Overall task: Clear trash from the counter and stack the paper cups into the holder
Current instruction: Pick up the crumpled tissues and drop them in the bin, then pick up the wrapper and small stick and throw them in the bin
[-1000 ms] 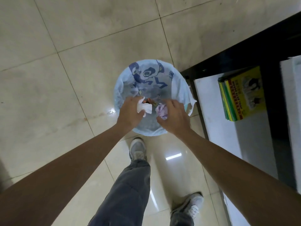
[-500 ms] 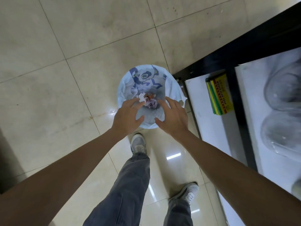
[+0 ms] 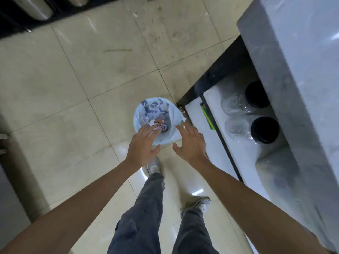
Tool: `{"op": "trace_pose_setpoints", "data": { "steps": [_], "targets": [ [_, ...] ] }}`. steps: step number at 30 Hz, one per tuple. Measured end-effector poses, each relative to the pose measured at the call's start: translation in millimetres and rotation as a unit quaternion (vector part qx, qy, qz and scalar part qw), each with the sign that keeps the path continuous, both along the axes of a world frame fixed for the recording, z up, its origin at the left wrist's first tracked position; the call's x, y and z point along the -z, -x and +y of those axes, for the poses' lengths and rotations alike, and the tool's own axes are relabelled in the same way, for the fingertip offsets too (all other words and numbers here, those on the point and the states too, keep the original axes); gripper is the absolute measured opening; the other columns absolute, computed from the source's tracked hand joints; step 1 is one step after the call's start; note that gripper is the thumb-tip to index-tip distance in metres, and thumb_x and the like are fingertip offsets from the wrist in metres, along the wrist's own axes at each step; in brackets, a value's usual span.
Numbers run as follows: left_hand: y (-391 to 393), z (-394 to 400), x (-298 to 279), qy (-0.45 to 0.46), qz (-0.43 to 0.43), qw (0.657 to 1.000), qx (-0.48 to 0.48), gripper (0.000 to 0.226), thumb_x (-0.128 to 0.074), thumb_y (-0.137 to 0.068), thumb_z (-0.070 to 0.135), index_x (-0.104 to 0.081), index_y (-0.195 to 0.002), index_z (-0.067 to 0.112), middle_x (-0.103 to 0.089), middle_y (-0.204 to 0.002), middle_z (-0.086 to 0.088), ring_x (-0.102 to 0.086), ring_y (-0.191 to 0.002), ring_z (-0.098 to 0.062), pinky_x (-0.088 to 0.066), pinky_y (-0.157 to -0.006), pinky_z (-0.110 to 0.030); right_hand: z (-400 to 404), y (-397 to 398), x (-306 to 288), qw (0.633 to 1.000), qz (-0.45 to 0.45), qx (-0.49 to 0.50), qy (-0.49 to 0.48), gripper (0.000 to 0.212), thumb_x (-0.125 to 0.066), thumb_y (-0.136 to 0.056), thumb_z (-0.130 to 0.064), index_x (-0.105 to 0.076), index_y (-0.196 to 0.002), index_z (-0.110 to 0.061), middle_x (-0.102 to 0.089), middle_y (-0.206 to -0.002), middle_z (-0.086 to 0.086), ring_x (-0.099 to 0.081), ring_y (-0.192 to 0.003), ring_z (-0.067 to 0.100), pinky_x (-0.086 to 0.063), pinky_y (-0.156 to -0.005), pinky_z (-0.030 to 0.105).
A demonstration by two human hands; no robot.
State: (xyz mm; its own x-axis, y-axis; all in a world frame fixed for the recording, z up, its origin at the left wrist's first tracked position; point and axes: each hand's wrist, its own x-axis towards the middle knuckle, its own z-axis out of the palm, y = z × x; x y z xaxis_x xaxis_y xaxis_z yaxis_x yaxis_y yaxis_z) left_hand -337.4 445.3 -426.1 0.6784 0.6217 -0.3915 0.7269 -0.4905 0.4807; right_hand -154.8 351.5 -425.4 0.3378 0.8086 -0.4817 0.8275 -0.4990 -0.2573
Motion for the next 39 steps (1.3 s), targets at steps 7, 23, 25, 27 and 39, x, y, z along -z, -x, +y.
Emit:
{"op": "trace_pose_setpoints", "data": {
  "steps": [7, 23, 25, 27, 39],
  "targets": [
    [0, -35, -86, -0.046, -0.036, 0.997, 0.057, 0.061, -0.075, -0.082, 0.036, -0.059, -0.138, 0.017, -0.056, -0.146, -0.006, -0.046, -0.139, -0.036, -0.056, -0.092, -0.050, -55, -2, -88, 1.000, -0.007, 0.028, -0.003, 0.078, -0.062, -0.085, -0.049, -0.027, -0.154, -0.035, -0.036, -0.159, -0.003, -0.039, -0.142, 0.022, -0.040, -0.111, 0.042],
    [-63, -104, -203, -0.128, -0.190, 0.954, 0.194, 0.054, -0.058, -0.089, 0.042, -0.060, -0.138, 0.020, -0.054, -0.149, -0.003, -0.041, -0.145, -0.030, -0.044, -0.111, -0.049, -195, -18, -213, 0.947, -0.089, 0.188, -0.244, 0.063, -0.067, -0.078, -0.047, -0.055, -0.137, -0.030, -0.053, -0.146, -0.001, -0.053, -0.131, 0.023, -0.047, -0.104, 0.040],
    [-76, -120, -214, -0.127, -0.205, 0.946, 0.215, 0.053, -0.062, -0.088, 0.040, -0.060, -0.138, 0.021, -0.053, -0.149, -0.002, -0.041, -0.144, -0.029, -0.046, -0.108, -0.050, -215, -19, -225, 0.937, -0.094, 0.209, -0.262, 0.062, -0.068, -0.080, -0.044, -0.055, -0.138, -0.029, -0.053, -0.146, -0.001, -0.053, -0.132, 0.023, -0.049, -0.103, 0.040],
    [-91, -140, -224, -0.123, -0.221, 0.938, 0.238, 0.052, -0.059, -0.090, 0.041, -0.059, -0.139, 0.023, -0.052, -0.150, 0.000, -0.040, -0.145, -0.028, -0.046, -0.109, -0.049, -236, -21, -236, 0.928, -0.096, 0.228, -0.280, 0.061, -0.071, -0.081, -0.040, -0.054, -0.138, -0.027, -0.053, -0.145, 0.000, -0.053, -0.133, 0.023, -0.050, -0.102, 0.042],
    [-193, -240, -268, -0.105, -0.329, 0.842, 0.415, 0.052, -0.061, -0.091, 0.036, -0.056, -0.141, 0.023, -0.052, -0.148, 0.006, -0.037, -0.147, -0.021, -0.042, -0.112, -0.045, -368, -27, -281, 0.827, -0.176, 0.407, -0.344, 0.052, -0.066, -0.089, -0.042, -0.053, -0.138, -0.032, -0.049, -0.147, -0.005, -0.050, -0.133, 0.016, -0.050, -0.101, 0.035]
  ]
}}
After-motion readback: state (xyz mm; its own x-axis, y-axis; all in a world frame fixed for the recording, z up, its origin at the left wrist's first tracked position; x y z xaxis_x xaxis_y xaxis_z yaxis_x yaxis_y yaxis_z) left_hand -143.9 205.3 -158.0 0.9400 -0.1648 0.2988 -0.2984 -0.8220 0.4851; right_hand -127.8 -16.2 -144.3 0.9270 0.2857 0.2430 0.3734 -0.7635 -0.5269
